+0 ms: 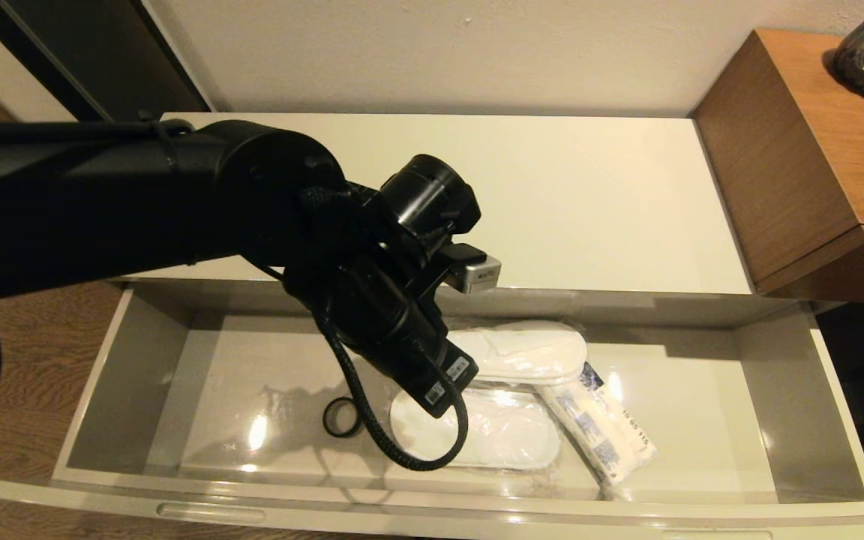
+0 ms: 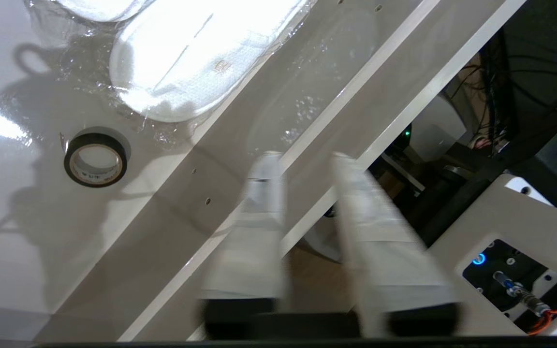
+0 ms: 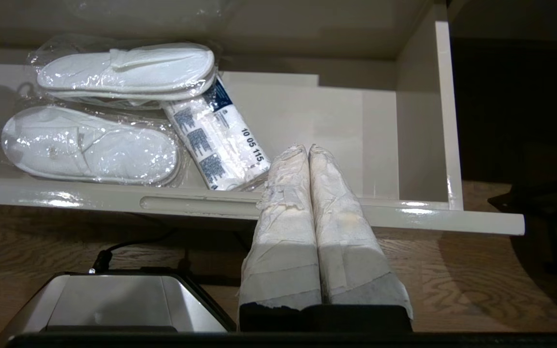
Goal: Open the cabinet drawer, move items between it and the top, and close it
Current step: Take out the disposable slippers from the drawer
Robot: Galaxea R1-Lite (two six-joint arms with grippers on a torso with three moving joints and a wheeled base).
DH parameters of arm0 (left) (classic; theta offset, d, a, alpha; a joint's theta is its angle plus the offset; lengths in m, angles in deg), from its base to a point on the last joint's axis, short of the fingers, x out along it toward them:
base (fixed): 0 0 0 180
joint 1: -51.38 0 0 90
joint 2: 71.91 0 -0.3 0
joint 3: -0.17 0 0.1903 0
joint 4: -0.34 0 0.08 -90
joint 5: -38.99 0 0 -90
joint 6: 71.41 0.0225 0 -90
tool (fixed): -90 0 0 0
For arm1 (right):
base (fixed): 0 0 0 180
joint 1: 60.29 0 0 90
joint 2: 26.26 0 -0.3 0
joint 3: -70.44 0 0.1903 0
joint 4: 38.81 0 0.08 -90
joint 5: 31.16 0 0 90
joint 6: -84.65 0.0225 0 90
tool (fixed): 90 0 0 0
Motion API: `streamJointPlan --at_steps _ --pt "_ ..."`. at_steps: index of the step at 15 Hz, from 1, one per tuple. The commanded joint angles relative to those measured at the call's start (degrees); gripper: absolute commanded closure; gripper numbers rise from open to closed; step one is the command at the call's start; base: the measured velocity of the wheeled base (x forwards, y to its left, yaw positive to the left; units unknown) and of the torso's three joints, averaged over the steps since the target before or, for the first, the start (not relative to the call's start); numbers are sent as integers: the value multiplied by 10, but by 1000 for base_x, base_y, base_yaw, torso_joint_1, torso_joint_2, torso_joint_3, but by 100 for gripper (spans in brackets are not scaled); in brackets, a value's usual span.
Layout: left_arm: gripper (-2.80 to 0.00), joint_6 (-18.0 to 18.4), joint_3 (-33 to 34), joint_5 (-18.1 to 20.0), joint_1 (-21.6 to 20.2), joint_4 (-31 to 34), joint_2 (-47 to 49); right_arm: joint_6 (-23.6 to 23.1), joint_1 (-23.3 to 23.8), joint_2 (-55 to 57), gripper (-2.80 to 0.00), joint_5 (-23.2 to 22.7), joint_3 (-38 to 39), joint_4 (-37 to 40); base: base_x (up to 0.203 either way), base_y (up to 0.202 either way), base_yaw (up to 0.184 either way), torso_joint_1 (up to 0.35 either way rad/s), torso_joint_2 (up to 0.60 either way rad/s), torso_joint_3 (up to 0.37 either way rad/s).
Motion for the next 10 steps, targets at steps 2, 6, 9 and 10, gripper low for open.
streamJointPlan --at_steps 2,6,9,10 --pt "-280 7 -34 -8 10 2 43 -1 0 1 0 0 0 0 0 0 0 0 0 0" --pt "-280 65 -49 -31 28 -23 85 0 0 0 0 0 1 0 0 0 0 0 0 0" --pt "-280 66 -49 -33 42 -32 103 1 0 1 0 1 0 0 0 0 0 0 0 0" --pt "-280 67 -49 -32 43 -39 105 2 0 1 0 1 0 0 0 0 0 0 0 0"
